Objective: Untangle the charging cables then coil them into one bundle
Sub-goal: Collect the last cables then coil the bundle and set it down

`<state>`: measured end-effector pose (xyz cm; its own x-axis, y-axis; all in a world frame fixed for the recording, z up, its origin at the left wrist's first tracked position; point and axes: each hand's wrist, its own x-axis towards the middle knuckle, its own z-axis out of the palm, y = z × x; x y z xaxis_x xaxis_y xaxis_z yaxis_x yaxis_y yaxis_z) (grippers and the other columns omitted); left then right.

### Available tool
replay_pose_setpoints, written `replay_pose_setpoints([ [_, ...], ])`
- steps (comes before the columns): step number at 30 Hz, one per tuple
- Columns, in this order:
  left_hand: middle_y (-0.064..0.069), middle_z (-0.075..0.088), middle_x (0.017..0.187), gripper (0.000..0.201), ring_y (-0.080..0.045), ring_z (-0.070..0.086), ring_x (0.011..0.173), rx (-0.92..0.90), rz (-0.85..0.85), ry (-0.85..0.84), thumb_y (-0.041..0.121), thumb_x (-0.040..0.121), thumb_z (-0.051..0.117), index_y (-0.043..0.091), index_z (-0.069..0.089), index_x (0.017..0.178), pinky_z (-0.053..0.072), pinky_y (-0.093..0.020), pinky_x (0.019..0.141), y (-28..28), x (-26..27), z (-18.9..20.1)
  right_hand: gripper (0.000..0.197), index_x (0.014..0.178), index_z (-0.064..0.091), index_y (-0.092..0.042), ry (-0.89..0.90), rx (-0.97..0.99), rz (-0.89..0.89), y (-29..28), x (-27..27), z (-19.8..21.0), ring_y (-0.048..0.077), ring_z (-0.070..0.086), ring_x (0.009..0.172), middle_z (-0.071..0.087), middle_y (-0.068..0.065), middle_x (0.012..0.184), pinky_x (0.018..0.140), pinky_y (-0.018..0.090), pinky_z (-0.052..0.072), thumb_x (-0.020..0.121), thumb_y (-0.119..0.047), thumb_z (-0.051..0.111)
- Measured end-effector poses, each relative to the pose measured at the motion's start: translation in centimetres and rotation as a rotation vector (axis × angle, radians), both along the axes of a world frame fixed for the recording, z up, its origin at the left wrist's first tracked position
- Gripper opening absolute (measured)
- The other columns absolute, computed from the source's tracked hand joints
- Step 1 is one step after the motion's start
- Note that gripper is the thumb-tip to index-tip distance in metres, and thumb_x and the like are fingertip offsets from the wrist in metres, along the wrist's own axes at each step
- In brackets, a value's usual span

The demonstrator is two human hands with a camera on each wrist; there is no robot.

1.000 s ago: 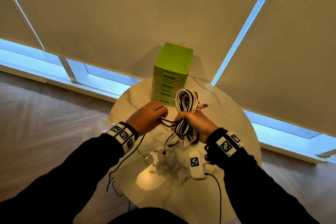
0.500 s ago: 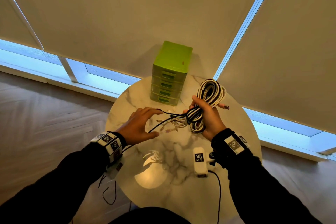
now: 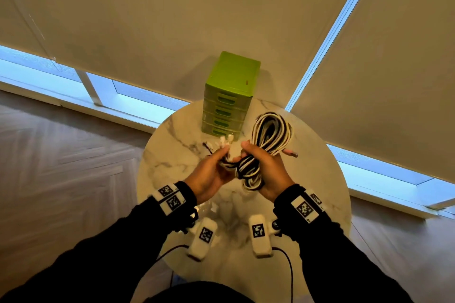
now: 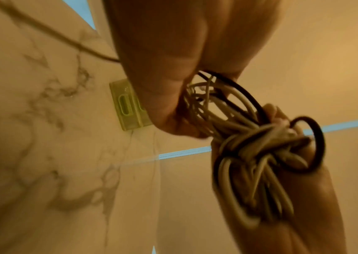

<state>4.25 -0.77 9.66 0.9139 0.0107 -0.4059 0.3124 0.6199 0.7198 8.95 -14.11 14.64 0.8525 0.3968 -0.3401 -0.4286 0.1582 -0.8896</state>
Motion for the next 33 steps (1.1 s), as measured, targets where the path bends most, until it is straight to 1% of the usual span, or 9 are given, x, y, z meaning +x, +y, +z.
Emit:
replay_pose_setpoints([
  [5, -0.017, 0.049, 0.078, 0.016, -0.019, 0.055, 0.055, 0.030, 0.041, 0.060, 0.013, 0.098, 0.048, -0.001, 0.054, 0.102, 0.051, -0.027, 0.056, 0.2, 0.9, -0.7, 0.015, 0.079, 0.067, -0.002, 0.184, -0.047, 0.222, -1.4, 0.1, 0.2, 0.019, 0.066, 0.062, 0.062, 0.011, 0.070, 0.061, 0.026, 0.056, 0.092, -0.006, 0.060],
  [10, -0.004, 0.056, 0.056, 0.039, -0.010, 0.050, 0.044, 0.191, 0.043, 0.010, 0.018, 0.101, 0.031, 0.008, 0.059, 0.076, 0.039, -0.019, 0.044, -2.3, 0.7, 0.5, 0.012, 0.092, 0.065, 0.004, 0.141, -0.120, 0.220, -1.2, 0.0, -0.2, 0.024, 0.064, 0.063, 0.063, 0.022, 0.082, 0.057, 0.029, 0.055, 0.090, -0.006, 0.060],
  [12, -0.005, 0.066, 0.065, 0.046, -0.015, 0.062, 0.058, 0.246, 0.052, -0.006, 0.029, 0.103, 0.027, 0.010, 0.064, 0.084, 0.050, -0.024, 0.054, -2.7, 0.7, 0.4, 0.021, 0.106, 0.065, 0.004, 0.144, -0.123, 0.229, -1.3, 0.0, -0.5, 0.024, 0.066, 0.066, 0.064, 0.024, 0.090, 0.056, 0.030, 0.055, 0.091, -0.010, 0.062],
  [17, -0.007, 0.074, 0.109, 0.055, -0.018, 0.068, 0.106, 0.305, -0.047, -0.062, 0.040, 0.105, 0.016, 0.018, 0.065, 0.116, 0.054, -0.038, 0.095, -2.7, 0.6, 0.4, 0.045, 0.128, 0.062, -0.010, 0.310, -0.026, 0.403, -1.3, 0.0, -1.1, 0.040, 0.067, 0.107, 0.067, 0.025, 0.119, 0.096, 0.058, 0.052, 0.085, -0.017, 0.073],
  [21, -0.014, 0.039, 0.133, 0.049, -0.030, 0.039, 0.124, 1.306, -0.489, -0.212, 0.042, 0.099, 0.041, 0.007, 0.039, 0.132, 0.035, -0.049, 0.109, -0.6, 0.5, 0.2, 0.030, 0.117, 0.066, -0.006, 0.319, -0.003, 0.447, -2.0, 0.0, -1.2, 0.031, 0.073, 0.088, 0.071, 0.020, 0.102, 0.075, 0.042, 0.061, 0.087, -0.006, 0.069],
  [23, -0.012, 0.035, 0.124, 0.033, -0.031, 0.037, 0.118, 1.495, -0.585, -0.272, 0.035, 0.103, 0.034, 0.010, 0.040, 0.123, 0.031, -0.050, 0.108, 0.3, 1.0, 0.7, 0.023, 0.112, 0.068, -0.005, 0.309, -0.024, 0.445, -2.2, 0.1, -1.3, 0.032, 0.072, 0.088, 0.072, 0.020, 0.099, 0.070, 0.039, 0.062, 0.089, -0.005, 0.067],
  [25, -0.009, 0.039, 0.122, 0.038, -0.028, 0.039, 0.118, 1.361, -0.601, -0.316, 0.036, 0.103, 0.020, 0.010, 0.044, 0.118, 0.029, -0.046, 0.112, 1.1, 1.5, 1.4, 0.023, 0.110, 0.068, -0.003, 0.277, -0.061, 0.447, -2.1, 0.2, -1.4, 0.032, 0.071, 0.088, 0.072, 0.018, 0.099, 0.068, 0.039, 0.061, 0.087, -0.005, 0.068],
  [28, 0.003, 0.043, 0.130, 0.038, -0.012, 0.040, 0.120, 1.087, -0.686, -0.273, 0.030, 0.111, 0.022, 0.010, 0.048, 0.130, 0.030, -0.013, 0.102, 3.0, 2.2, 2.0, 0.032, 0.112, 0.063, 0.003, 0.213, -0.095, 0.421, -2.1, 0.4, -1.6, 0.035, 0.067, 0.082, 0.065, 0.022, 0.094, 0.062, 0.036, 0.058, 0.081, 0.001, 0.072],
  [33, 0.008, 0.065, 0.086, 0.035, 0.000, 0.055, 0.077, 1.081, -0.510, -0.340, 0.042, 0.099, 0.057, 0.010, 0.071, 0.095, 0.044, -0.021, 0.074, 5.0, 3.4, 1.4, 0.039, 0.119, 0.060, 0.004, 0.196, -0.099, 0.341, -2.5, 0.8, -2.7, 0.033, 0.064, 0.071, 0.060, 0.023, 0.082, 0.059, 0.035, 0.056, 0.080, 0.007, 0.067],
])
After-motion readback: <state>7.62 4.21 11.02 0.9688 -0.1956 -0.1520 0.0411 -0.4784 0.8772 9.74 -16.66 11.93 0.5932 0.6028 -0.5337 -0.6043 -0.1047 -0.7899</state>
